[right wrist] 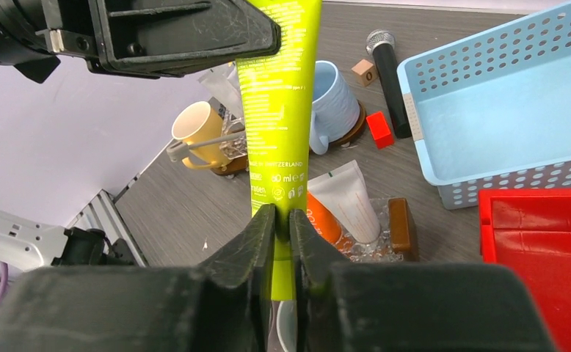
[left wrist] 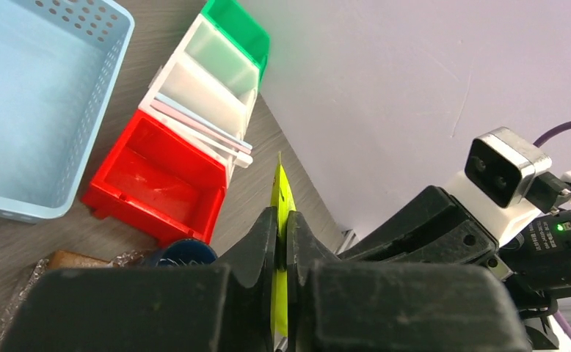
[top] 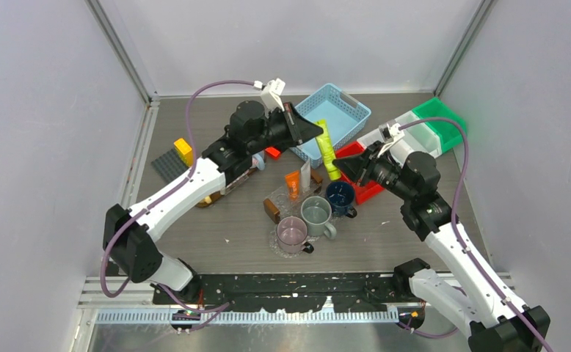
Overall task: Prepare toiletry sets of a toothbrush and toothpaste on the tray
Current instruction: Pick up the toothpaste from the storage box, then place the toothpaste in the toothpaste holder.
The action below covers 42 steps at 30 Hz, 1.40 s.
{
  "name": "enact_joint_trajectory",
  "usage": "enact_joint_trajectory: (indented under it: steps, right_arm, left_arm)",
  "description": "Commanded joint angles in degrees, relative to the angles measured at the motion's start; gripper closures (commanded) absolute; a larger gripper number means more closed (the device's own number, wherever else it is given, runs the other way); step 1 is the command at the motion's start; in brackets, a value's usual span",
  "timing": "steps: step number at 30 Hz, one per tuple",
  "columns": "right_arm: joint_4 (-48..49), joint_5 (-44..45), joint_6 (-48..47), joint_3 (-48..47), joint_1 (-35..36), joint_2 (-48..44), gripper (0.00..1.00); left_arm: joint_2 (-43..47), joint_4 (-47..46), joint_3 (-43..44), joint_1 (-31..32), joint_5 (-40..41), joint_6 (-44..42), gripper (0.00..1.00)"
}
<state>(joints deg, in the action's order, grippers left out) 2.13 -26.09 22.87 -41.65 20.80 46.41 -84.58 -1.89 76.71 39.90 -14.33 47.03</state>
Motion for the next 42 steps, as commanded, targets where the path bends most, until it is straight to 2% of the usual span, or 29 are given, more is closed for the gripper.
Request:
enact_joint_trajectory:
  steps: [1, 7, 11, 14, 22, 26, 33, 42]
  right_arm:
    - [1.47, 0.14, -1.36, 0.25, 0.47, -2.31, 0.73]
    - [-1.53, 3.39, -2.51, 0.28, 0.47, -4.3, 0.45]
    - [-3.55, 6.81, -3.27, 0.63, 0.47, -5.67, 0.32]
    - [-4.31, 8.98, -3.61, 1.04, 0.43, -6.6, 0.26]
    - [-5.33, 14.95, -4.48, 2.5, 0.46, -8.1, 0.23]
    - [-5.95, 17.0, -5.12, 2.89, 0.45, -8.47, 0.22]
    - [-7.26, 19.61, -6.33, 2.98, 0.43, -9.34, 0.22]
    - [-8.57, 22.29, -7.17, 3.26, 0.45, -10.96, 0.21]
  left_arm:
    - [3.83, -4.41, -0.42, 0.11, 2.14, -2.37, 1.0]
    - [9.35, -1.45, -2.77, 0.1, 7.56, -10.7, 1.0]
    - [14.03, 0.29, -5.55, 0.09, 11.28, -16.87, 1.0]
    - [17.73, 1.36, -7.98, 0.25, 13.73, -22.42, 1.0]
    - [26.62, 1.54, -17.05, 4.82, 22.93, -37.94, 1.0]
    - [28.84, -3.44, -24.0, 8.5, 28.86, -42.53, 1.0]
    - [28.83, -15.94, -33.03, 10.41, 28.57, -43.73, 1.0]
    - [25.59, -28.33, -40.58, 10.64, 28.74, -39.6, 1.0]
